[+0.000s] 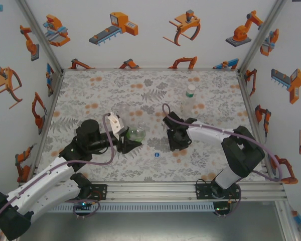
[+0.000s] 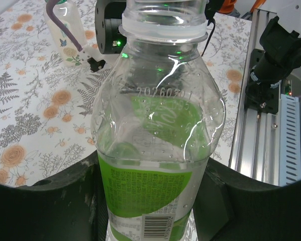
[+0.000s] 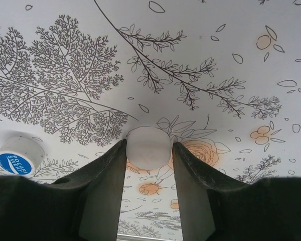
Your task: Screw on the bottle caps
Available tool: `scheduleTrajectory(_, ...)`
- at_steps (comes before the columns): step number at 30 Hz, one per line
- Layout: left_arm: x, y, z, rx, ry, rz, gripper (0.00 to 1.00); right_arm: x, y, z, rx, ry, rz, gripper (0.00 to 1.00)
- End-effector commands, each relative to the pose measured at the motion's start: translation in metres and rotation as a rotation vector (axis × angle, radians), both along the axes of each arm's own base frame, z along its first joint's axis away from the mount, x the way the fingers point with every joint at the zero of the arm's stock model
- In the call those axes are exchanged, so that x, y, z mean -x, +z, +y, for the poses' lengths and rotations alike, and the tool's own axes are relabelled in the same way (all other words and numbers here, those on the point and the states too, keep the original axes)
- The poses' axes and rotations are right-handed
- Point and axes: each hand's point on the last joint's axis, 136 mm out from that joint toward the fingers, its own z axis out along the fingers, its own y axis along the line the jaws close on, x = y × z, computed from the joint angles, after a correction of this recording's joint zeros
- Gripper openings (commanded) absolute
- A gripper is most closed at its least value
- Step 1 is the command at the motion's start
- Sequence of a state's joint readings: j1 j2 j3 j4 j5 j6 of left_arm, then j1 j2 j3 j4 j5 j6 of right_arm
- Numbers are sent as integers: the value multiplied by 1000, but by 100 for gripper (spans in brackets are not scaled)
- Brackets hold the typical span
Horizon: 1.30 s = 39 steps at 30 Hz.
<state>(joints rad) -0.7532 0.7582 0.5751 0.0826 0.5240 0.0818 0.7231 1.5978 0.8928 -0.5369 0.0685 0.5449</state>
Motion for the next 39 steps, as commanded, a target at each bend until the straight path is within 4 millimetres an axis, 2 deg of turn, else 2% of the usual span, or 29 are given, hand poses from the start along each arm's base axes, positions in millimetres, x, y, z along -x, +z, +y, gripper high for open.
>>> scheduleTrajectory(1,3,20,-3,38,-27,-30,0,-3,0,-4,21,9,-6,43)
scheduleTrajectory(39,5,17,-5,28,-37,-20,0,-6,10,1,-3,23,-28,44)
